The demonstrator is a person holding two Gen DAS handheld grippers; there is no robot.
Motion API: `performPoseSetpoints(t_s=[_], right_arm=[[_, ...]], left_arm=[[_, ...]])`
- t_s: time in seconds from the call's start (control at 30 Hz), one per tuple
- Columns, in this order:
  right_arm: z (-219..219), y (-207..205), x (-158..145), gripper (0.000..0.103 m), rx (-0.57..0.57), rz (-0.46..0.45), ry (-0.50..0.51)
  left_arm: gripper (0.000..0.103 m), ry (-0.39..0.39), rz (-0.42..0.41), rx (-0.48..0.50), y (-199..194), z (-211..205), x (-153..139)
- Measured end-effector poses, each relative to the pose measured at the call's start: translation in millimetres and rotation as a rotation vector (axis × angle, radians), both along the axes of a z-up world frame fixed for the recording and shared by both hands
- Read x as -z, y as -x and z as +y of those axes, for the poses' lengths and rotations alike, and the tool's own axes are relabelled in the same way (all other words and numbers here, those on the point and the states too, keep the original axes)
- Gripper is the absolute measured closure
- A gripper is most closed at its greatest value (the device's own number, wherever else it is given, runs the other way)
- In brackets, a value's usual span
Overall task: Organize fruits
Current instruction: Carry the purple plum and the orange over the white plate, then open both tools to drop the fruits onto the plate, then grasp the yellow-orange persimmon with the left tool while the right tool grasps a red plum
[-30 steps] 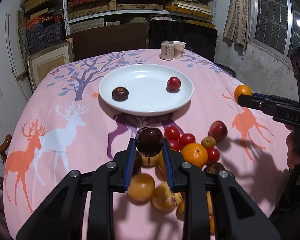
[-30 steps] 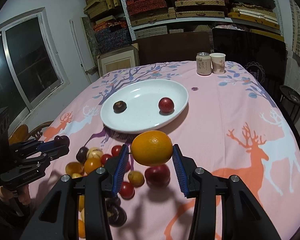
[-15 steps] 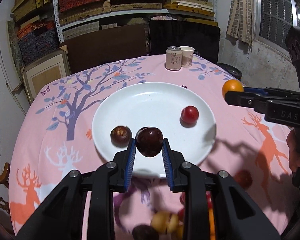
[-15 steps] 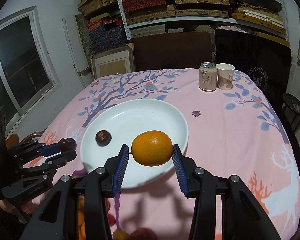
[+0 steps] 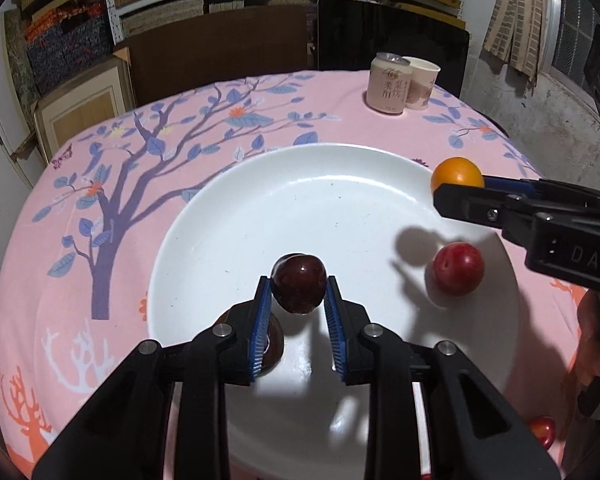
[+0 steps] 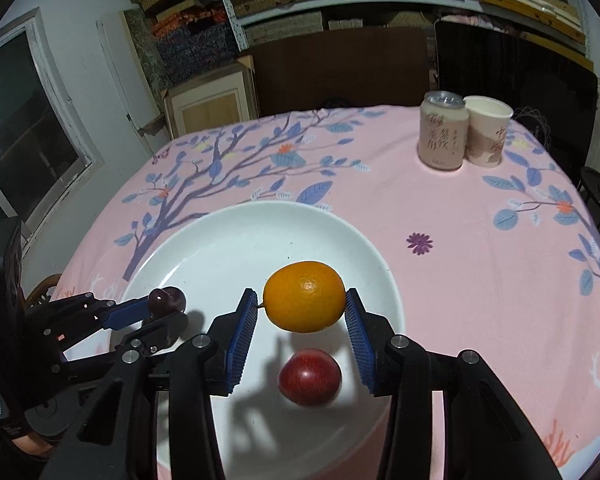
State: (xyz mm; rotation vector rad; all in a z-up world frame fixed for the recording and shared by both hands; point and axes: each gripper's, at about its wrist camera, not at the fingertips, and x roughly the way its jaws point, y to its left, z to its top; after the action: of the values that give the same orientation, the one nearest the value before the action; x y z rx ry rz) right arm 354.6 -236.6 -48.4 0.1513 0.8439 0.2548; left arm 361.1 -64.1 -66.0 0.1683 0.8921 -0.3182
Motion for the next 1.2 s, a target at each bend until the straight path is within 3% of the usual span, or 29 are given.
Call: performPoseSetpoints(t_s=[0.03,0.1,0.17,0.2,0.4,0.63,0.87,1.03,1.2], right_arm=[[-0.2,-1.0,0.9,0.053,0.006,-0.006,0.002],[-2.8,0.1,0.0,0.046,0.024,-0.018,-0.003],[-6.4,6.7,-2.1,0.046,0.028,-0.024,-0.016],[-8.2,11.8,-3.5,0.046,0.034,-0.028,-0.016],[-23.6,68.7,-7.3,0.045,0.050,-0.024,-0.044],[-39.5,171.5,5.5,0.039,0.055,-0.045,-0.078],[-47.9,241.0,28.5,0.039,0.084,-0.061,-0.137],[-45.6,252.9,44.8,0.039,0.095,-0.064,-0.128],[-46.7,261.8,43.1,0.039,0.084,-0.096,-0.140]], left_arm=[[0.076,0.002,0.009,-0.003,-2.5,0.4,2.8],[0.055,0.011,0.005,-0.014,-2.5,3.1,4.4],[0.038,0.018,-0.030,-0.024,4.9,6.4,-0.3],[0.035,0.023,-0.045,-0.025,9.2,8.0,-3.3],[0.035,0.027,-0.081,0.005,60.3,22.4,-20.4],[0.026,0.028,-0.138,0.082,168.8,51.5,-36.2],[0.022,0.005,-0.109,0.064,257.1,79.4,-13.4],[0.023,0.077,-0.050,-0.030,268.1,99.5,4.1],[0.034,0.128,-0.002,-0.055,266.9,95.9,13.4]])
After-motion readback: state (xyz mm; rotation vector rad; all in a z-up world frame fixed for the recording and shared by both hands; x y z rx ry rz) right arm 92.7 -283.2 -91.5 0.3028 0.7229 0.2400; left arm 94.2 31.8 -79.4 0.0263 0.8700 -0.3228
